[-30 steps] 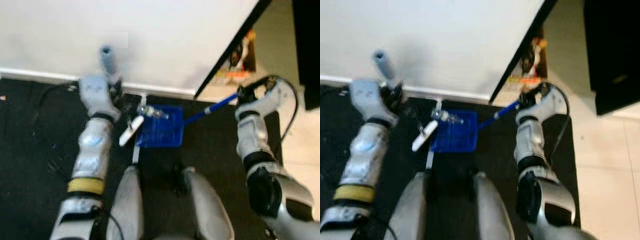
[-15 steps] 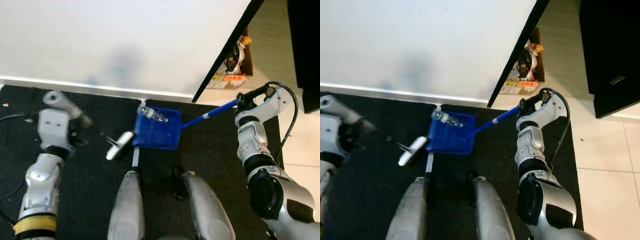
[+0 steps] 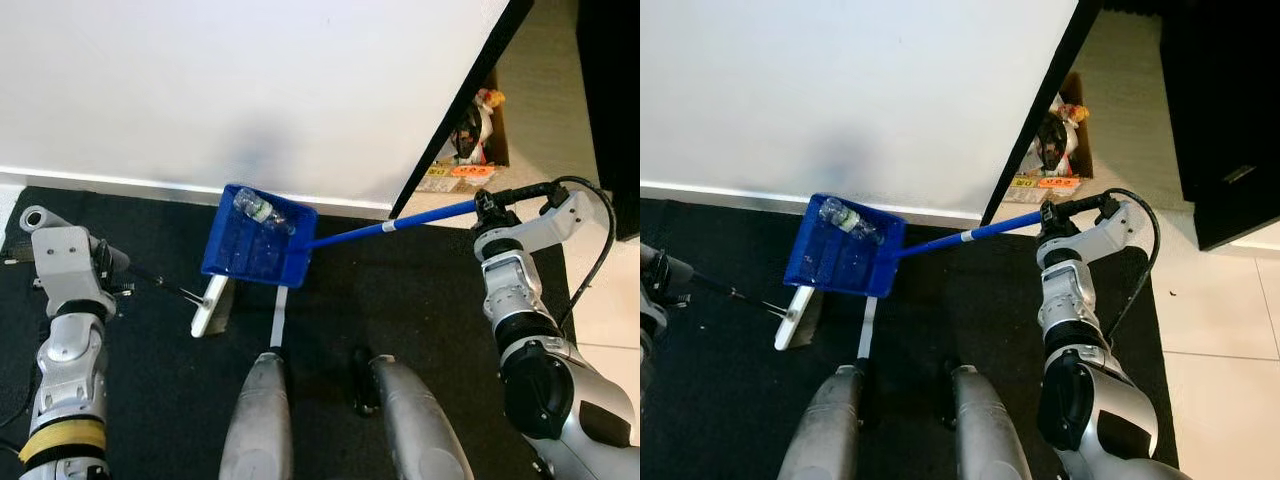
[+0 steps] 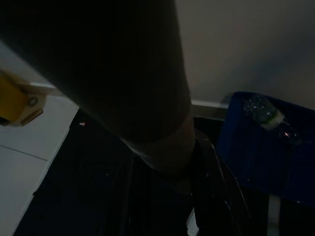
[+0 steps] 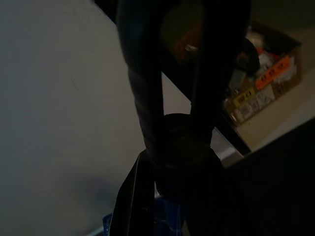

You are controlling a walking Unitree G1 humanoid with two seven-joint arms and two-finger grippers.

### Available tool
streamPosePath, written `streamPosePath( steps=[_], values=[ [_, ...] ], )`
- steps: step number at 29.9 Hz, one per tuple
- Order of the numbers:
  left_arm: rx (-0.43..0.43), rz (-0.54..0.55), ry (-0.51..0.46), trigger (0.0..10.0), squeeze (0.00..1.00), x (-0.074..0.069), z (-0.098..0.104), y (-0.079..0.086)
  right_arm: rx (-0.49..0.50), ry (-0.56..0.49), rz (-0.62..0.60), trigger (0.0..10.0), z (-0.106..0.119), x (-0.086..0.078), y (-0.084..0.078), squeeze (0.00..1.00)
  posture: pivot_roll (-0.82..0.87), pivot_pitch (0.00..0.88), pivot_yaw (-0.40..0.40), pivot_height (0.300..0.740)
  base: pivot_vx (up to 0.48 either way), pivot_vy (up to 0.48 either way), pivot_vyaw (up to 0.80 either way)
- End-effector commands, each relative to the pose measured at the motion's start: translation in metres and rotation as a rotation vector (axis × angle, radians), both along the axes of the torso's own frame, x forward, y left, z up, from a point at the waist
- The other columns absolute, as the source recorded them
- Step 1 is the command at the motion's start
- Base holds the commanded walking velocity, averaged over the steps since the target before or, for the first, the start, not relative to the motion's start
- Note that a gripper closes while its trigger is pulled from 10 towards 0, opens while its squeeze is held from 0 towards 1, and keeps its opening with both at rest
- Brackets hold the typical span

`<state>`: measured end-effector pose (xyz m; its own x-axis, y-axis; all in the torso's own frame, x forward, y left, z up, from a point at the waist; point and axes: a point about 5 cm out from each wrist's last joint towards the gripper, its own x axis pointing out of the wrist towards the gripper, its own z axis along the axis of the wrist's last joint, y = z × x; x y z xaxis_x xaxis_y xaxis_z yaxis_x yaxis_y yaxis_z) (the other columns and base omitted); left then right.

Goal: Sweep floor

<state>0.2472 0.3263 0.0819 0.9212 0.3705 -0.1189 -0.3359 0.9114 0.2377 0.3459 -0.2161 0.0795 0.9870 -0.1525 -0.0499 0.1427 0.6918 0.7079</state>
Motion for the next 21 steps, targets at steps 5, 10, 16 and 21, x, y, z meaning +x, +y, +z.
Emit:
streamPosePath(
  steps=[5, 10, 16, 21],
  values=[
    [-0.032, 0.017, 0.092, 10.0, 0.00, -0.007, -0.027, -0.010, 0.059, -0.057, 0.010, 10.0, 0.002, -0.005, -0.013, 0.00, 0.09, 0.146, -0.004, 0.740, 0.000, 0.000, 0.00],
    [-0.062, -0.024, 0.066, 10.0, 0.00, 0.003, -0.030, -0.025, 0.025, -0.039, -0.006, 10.0, 0.001, -0.011, -0.028, 0.00, 0.08, 0.130, -0.005, 0.740, 0.000, 0.000, 0.00],
    [-0.114, -0.062, 0.071, 10.0, 0.00, 0.010, -0.039, -0.043, -0.001, -0.036, -0.019, 10.0, 0.006, -0.012, -0.042, 0.00, 0.07, 0.114, -0.008, 0.740, 0.000, 0.000, 0.00],
    [-0.153, -0.067, 0.075, 10.0, 0.00, 0.014, -0.044, -0.055, -0.011, -0.031, -0.014, 10.0, 0.009, -0.012, -0.049, 0.00, 0.05, 0.108, -0.017, 0.740, 0.000, 0.000, 0.00]
  ],
)
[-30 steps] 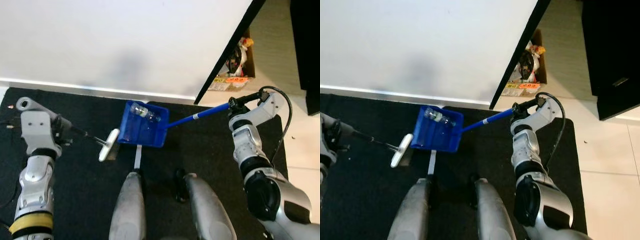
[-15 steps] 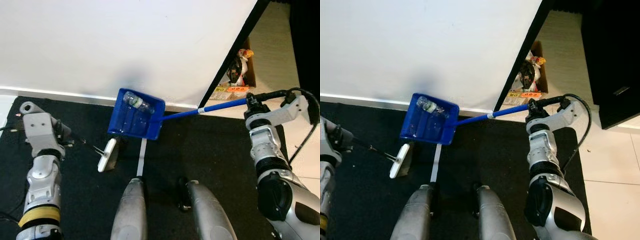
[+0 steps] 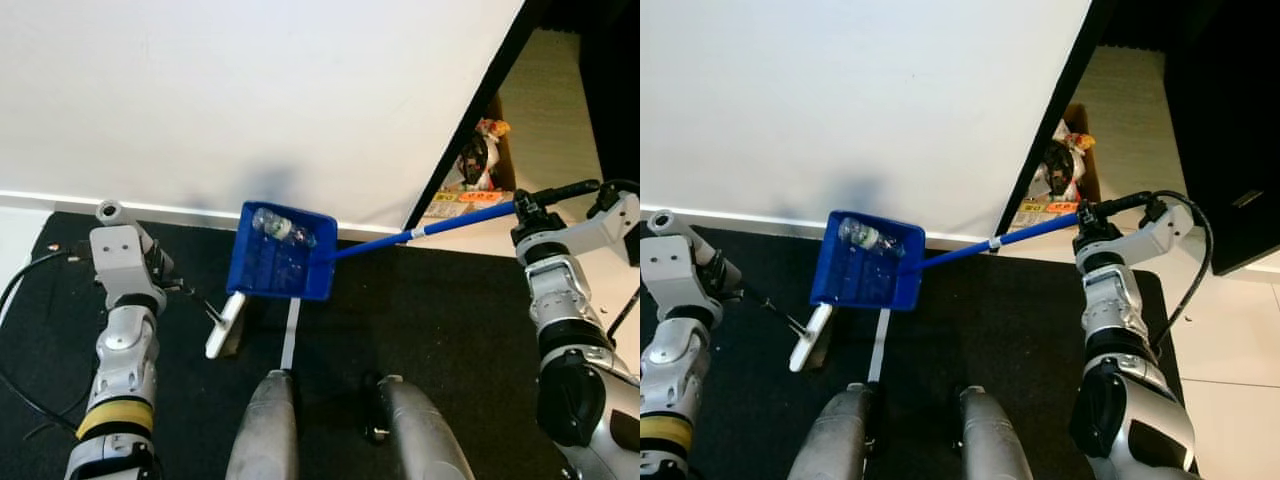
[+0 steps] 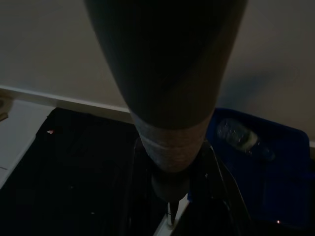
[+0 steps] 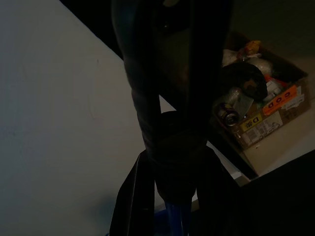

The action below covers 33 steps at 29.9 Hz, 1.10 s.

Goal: Sweep floor

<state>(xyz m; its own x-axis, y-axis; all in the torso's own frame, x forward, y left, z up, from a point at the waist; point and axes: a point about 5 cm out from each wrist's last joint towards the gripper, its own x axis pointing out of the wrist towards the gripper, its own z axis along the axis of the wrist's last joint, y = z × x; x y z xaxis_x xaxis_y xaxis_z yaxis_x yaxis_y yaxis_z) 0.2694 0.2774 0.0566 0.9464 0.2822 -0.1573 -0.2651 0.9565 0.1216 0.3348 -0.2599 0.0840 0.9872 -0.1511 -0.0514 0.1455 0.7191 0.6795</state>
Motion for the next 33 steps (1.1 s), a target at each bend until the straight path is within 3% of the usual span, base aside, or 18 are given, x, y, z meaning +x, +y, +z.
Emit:
streamPosePath(
  steps=[1, 5, 15, 33],
  values=[
    [-0.028, 0.005, 0.080, 10.0, 0.00, -0.008, -0.020, -0.008, 0.018, -0.033, -0.012, 10.0, 0.005, 0.000, -0.006, 0.00, 0.05, 0.108, -0.020, 0.740, 0.000, 0.000, 0.00],
    [-0.020, 0.011, 0.081, 10.0, 0.00, -0.006, -0.022, -0.014, -0.021, -0.008, 0.010, 10.0, 0.005, 0.000, -0.006, 0.00, 0.05, 0.114, -0.029, 0.740, 0.000, 0.000, 0.00],
    [-0.022, 0.069, 0.064, 10.0, 0.00, -0.005, -0.024, -0.020, -0.088, 0.024, 0.092, 10.0, 0.001, 0.003, 0.009, 0.00, 0.05, 0.123, -0.042, 0.740, 0.000, -0.412, 0.04],
    [-0.008, 0.104, 0.056, 10.0, 0.00, -0.006, -0.024, -0.017, -0.091, 0.031, 0.099, 10.0, 0.002, 0.004, 0.009, 0.00, 0.05, 0.133, -0.047, 0.740, 0.000, -0.480, 0.77]
  ],
)
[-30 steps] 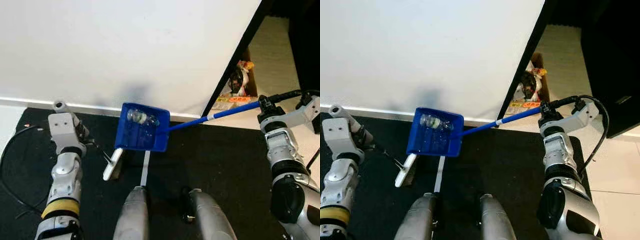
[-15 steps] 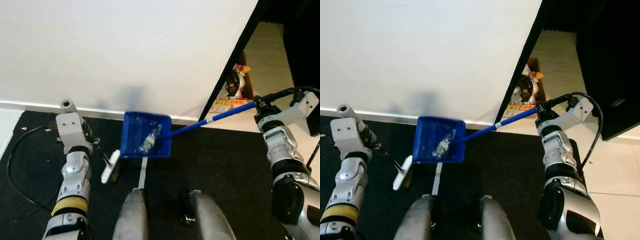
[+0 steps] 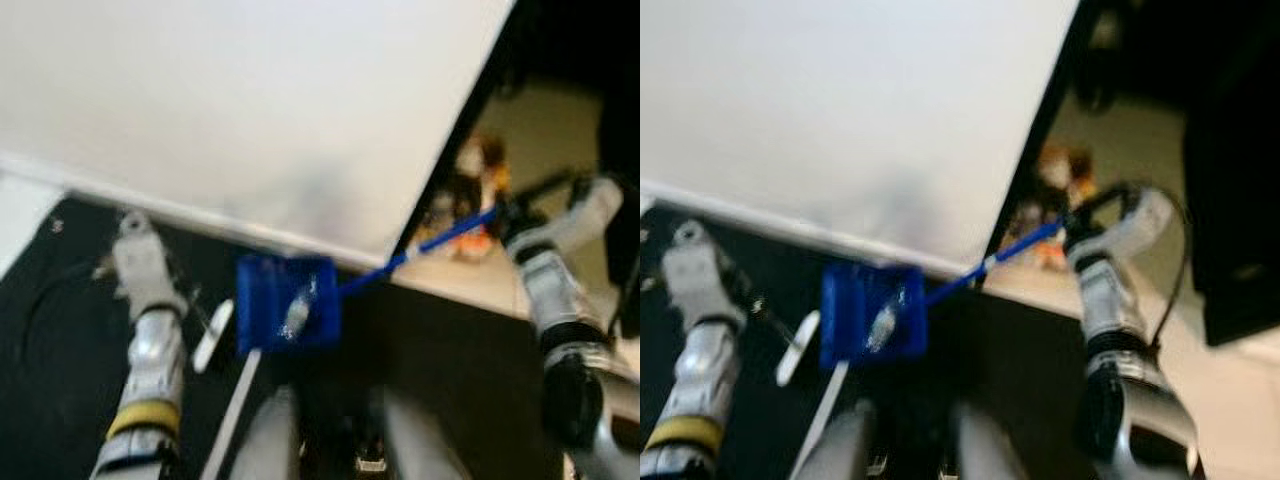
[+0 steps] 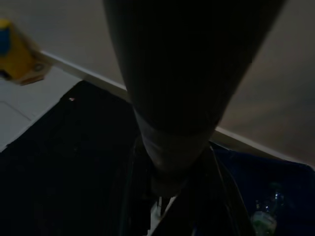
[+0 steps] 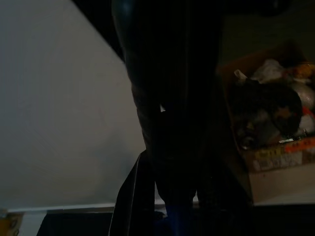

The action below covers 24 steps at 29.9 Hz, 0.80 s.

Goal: Sweep floor

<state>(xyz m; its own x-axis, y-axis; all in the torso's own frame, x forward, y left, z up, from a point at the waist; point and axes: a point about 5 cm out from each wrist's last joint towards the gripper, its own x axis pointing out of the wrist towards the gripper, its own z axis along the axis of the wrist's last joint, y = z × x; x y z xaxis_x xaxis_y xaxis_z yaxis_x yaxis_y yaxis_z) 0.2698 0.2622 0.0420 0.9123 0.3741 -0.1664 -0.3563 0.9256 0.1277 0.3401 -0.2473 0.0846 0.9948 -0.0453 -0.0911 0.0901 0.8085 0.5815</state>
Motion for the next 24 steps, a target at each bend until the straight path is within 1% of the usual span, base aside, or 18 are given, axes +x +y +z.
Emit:
streamPosePath(
  steps=[1, 12, 14, 20, 24],
  values=[
    [-0.011, 0.009, 0.044, 10.0, 0.00, -0.0064, -0.0099, -0.0003, 0.029, -0.020, -0.015, 10.0, 0.0014, -0.0011, -0.0032, 0.00, 0.05, 0.133, -0.047, 0.740, 0.000, -0.480, 0.80],
    [-0.002, 0.026, 0.044, 10.0, 0.00, -0.0079, -0.0099, 0.0034, 0.024, -0.018, 0.004, 10.0, 0.0027, 0.0014, 0.0008, 0.00, 0.05, 0.135, -0.054, 0.740, 0.000, -0.480, 0.80],
    [-0.002, 0.029, 0.044, 10.0, 0.00, -0.0086, -0.0103, 0.0039, 0.044, -0.021, 0.001, 10.0, 0.0027, 0.0018, 0.0016, 0.00, 0.05, 0.136, -0.055, 0.740, 0.000, -0.480, 0.00],
    [0.001, 0.035, 0.048, 10.0, 0.00, -0.0094, -0.0109, 0.0059, 0.026, -0.015, 0.039, 10.0, 0.0029, 0.0019, 0.0029, 0.00, 0.05, 0.137, -0.055, 0.740, 0.000, -0.480, 0.00],
    [0.001, 0.037, 0.049, 10.0, 0.00, -0.0094, -0.0111, 0.0056, 0.028, -0.003, 0.037, 10.0, 0.0026, 0.0020, 0.0014, 0.00, 0.05, 0.136, -0.056, 0.740, 0.000, -0.480, 0.00]
  ],
)
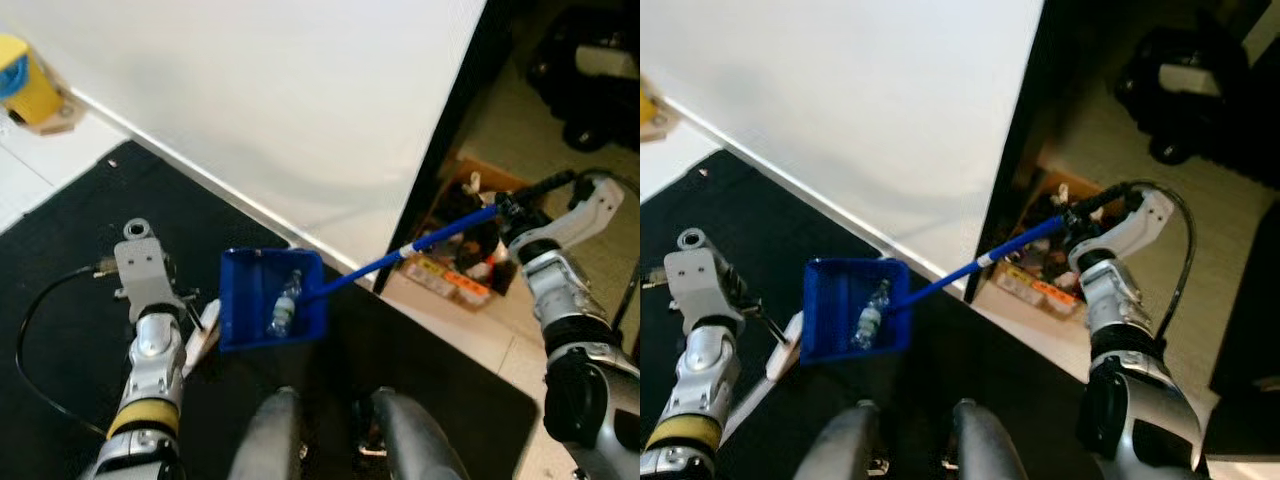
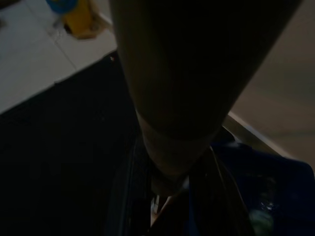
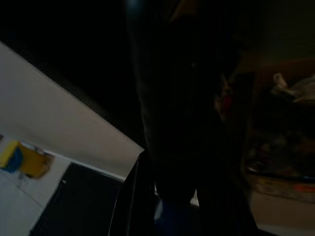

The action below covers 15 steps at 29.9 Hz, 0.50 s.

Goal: Sweep floor

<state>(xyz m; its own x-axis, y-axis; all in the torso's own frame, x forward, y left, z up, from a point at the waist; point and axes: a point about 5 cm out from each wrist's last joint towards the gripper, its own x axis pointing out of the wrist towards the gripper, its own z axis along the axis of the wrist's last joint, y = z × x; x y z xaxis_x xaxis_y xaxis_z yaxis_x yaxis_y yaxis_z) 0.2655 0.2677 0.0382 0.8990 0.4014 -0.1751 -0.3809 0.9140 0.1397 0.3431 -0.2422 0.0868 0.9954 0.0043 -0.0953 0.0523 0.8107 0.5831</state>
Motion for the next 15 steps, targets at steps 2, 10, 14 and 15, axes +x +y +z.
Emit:
streamPosePath(
  steps=[2, 10, 14, 15],
  values=[
    [-0.007, 0.009, 0.036, 10.0, 0.00, -0.0048, -0.0073, 0.0002, 0.024, 0.004, -0.015, 10.0, -0.0002, -0.0012, -0.0049, 0.00, 0.05, 0.137, -0.056, 0.740, 0.000, -0.480, 0.00],
    [-0.007, 0.010, 0.038, 10.0, 0.00, -0.0055, -0.0082, -0.0001, 0.002, 0.046, -0.017, 10.0, -0.0030, -0.0028, -0.0101, 0.00, 0.05, 0.135, -0.057, 0.740, 0.000, -0.480, 0.00],
    [-0.007, 0.012, 0.040, 10.0, 0.00, -0.0061, -0.0087, 0.0010, -0.003, 0.048, -0.031, 10.0, -0.0023, -0.0028, -0.0127, 0.00, 0.05, 0.132, -0.058, 0.740, 0.000, -0.480, 0.00],
    [-0.007, 0.014, 0.040, 10.0, 0.00, -0.0062, -0.0088, 0.0014, -0.006, 0.043, -0.045, 10.0, -0.0006, -0.0022, -0.0144, 0.00, 0.05, 0.130, -0.057, 0.740, 0.000, -0.480, 0.00]
  ],
)
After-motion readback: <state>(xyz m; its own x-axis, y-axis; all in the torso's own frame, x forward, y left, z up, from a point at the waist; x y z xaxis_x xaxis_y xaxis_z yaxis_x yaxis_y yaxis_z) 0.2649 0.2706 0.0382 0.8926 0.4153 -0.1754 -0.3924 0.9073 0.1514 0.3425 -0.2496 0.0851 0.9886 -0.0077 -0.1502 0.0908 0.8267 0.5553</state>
